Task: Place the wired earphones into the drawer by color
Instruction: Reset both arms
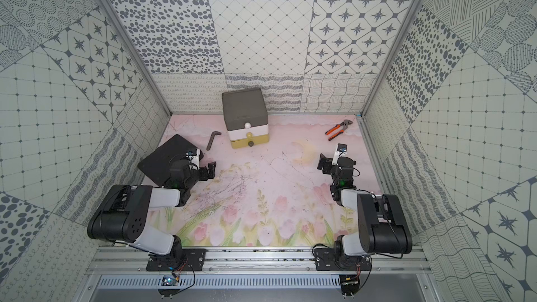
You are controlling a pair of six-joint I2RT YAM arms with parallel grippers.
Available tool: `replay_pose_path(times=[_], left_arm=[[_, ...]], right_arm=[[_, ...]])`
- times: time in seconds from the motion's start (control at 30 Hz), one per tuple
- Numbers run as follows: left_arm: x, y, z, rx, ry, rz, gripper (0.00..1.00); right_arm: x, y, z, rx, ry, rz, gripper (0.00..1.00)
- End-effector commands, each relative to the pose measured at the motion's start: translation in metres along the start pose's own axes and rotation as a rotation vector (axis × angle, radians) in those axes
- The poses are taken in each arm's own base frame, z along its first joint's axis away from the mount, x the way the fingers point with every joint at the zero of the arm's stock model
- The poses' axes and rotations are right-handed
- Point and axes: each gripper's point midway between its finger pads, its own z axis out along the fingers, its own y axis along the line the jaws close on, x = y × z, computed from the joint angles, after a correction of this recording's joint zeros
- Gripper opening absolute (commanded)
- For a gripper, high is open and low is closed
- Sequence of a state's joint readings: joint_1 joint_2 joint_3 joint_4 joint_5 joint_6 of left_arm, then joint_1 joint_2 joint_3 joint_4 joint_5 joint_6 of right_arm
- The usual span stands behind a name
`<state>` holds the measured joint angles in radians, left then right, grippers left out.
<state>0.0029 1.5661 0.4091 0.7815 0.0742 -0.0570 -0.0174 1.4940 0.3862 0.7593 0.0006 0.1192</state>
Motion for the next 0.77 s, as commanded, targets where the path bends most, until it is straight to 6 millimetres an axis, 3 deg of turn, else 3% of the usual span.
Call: replay_pose_path(times=[0.0,0.13,0.73], left_arm=[[-0.014,-0.004,0.001,0.016,-0.052,0.016,0.99],[-0.013,-0.004,0.001,0.015,-0.051,0.016,0.99],[-0.014,-0.004,0.001,-0.005,-0.052,0.028,0.99]], right_arm=[[-0.009,0.005,0.004,-0.035,-0.087,-0.03,0.97],[-0.008,0.014,0.009,-0.023,-0.05,-0.089,0.97],[-0.007,0.015,0.009,-0.011,-0.042,-0.102,0.97]])
